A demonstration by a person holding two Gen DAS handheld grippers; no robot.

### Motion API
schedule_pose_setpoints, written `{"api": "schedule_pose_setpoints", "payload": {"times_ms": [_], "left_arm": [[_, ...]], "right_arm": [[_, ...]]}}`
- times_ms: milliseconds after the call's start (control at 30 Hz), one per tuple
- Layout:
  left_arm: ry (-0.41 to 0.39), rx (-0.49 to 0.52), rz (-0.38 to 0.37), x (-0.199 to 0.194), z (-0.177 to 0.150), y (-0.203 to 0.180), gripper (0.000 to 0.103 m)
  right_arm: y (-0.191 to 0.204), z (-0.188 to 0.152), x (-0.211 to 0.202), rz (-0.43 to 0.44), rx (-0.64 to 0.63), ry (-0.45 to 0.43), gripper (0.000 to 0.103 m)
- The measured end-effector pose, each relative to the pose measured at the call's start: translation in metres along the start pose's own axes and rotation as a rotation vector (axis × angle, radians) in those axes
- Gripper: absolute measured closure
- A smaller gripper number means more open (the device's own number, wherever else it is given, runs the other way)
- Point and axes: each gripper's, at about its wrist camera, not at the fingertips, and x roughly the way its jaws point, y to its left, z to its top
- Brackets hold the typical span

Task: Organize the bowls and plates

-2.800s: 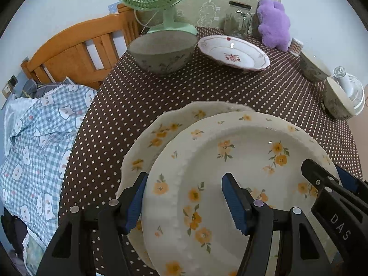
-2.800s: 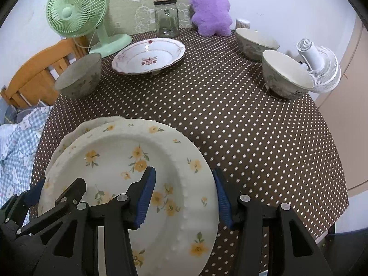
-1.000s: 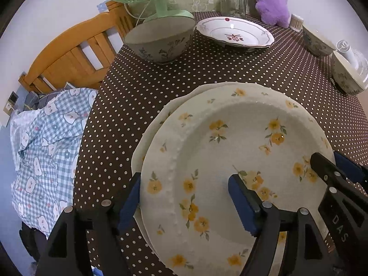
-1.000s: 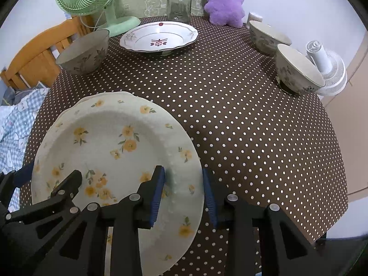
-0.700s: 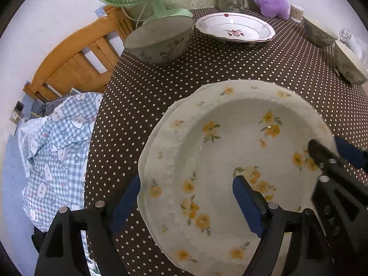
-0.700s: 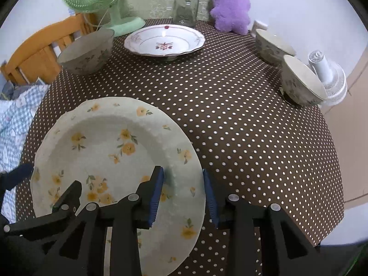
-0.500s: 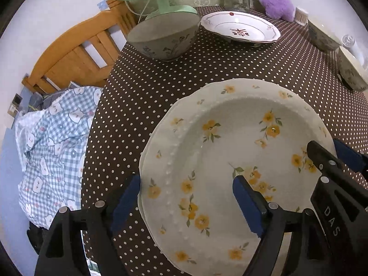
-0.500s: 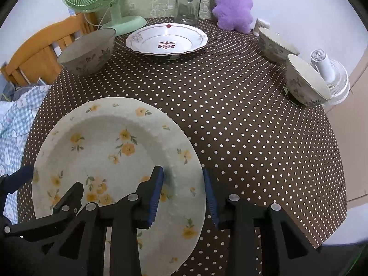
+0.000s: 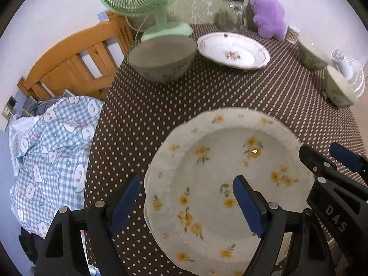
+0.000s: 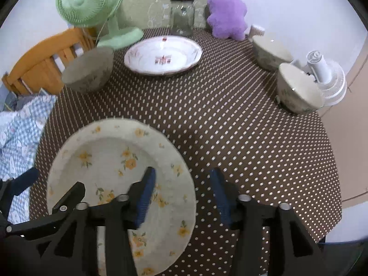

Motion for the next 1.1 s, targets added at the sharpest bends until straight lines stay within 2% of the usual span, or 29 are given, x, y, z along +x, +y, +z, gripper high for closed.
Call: {"api": "schedule_pose_setpoints", "payload": {"times_ms": [100,267,400,533,767,1100], "left_arm": [[-0.033,0.009,-0.009,-0.012,0.007,-0.001,0.018],[-0.084,0.023,0.004,-0.029,0.018,-0.008,0.012],[-0.116,0.001,-0.010,-0.040,0.030,-0.013,0.011],[-0.139,-0.021,-0.017,-0.048,0.042,-0.024,0.011],[-0.158,-0.089,-0.040,-0.049,0.069,-0.043,0.012],[-0.165,-0.182,0.009,-0.037,0.112,-0.069,0.016]], "right_arm": [[-0.005,0.006,-0.019,0.008,0.019,-0.044,0.031],[-0.011,0.017,-0.039,0.011,0.032,-0.079,0.030],[-0.020,0.029,-0.051,0.016,0.030,-0.121,0.030],[-0.031,0.043,-0.059,0.058,0.028,-0.148,0.030],[-0.049,0.076,-0.058,0.089,0.008,-0.178,0.030],[-0.076,0.130,-0.031,0.133,-0.036,-0.191,0.030]]}}
